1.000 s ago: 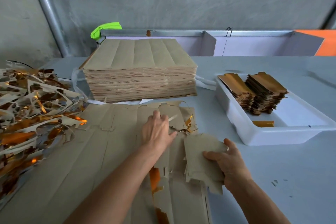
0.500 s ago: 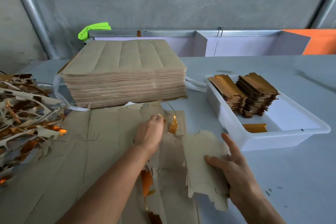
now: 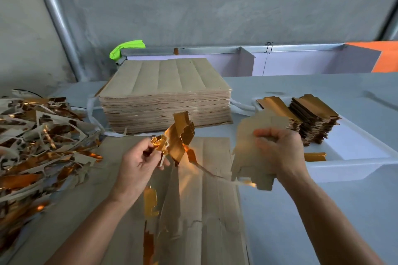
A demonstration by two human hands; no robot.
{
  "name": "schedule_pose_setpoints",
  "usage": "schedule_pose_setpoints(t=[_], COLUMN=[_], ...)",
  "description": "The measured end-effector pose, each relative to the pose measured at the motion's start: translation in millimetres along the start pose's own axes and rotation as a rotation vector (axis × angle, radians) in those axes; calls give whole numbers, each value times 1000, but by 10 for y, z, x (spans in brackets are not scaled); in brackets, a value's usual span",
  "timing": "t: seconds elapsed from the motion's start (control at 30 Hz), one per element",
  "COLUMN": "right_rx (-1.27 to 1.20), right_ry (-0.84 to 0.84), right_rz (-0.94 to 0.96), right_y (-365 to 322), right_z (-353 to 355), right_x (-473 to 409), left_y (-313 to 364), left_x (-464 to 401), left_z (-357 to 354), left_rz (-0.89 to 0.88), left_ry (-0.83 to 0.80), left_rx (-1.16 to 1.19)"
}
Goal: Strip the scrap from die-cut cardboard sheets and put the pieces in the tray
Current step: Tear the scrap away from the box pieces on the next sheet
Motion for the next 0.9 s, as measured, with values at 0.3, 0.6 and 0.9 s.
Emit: schedule_pose_setpoints(t=[0.3,0.6,0.9], right_rx=[137,-9,445], right_ry=[-308,-362,-360], right_rz=[-107,-248,183], right_y=[95,154,22], right_z=[-901,-844,-870], right_x=[64,300,465], left_y=[372,710,446], left_x=[281,511,175], left_z=[-140,-551,-398], left_rz=[-314,-691,140], left_ry=[-75,-188,54], left_rx=[-399,-831,-336])
Point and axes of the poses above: each hand's wrist, its own x-axis away from the middle knuckle, its own z-axis out of the back of the hand, y = z × x, the point moved 6 cm from there along -x, towards the middle knuckle, and after that the axes turned 12 degrees about -x, right-handed, at the moved point
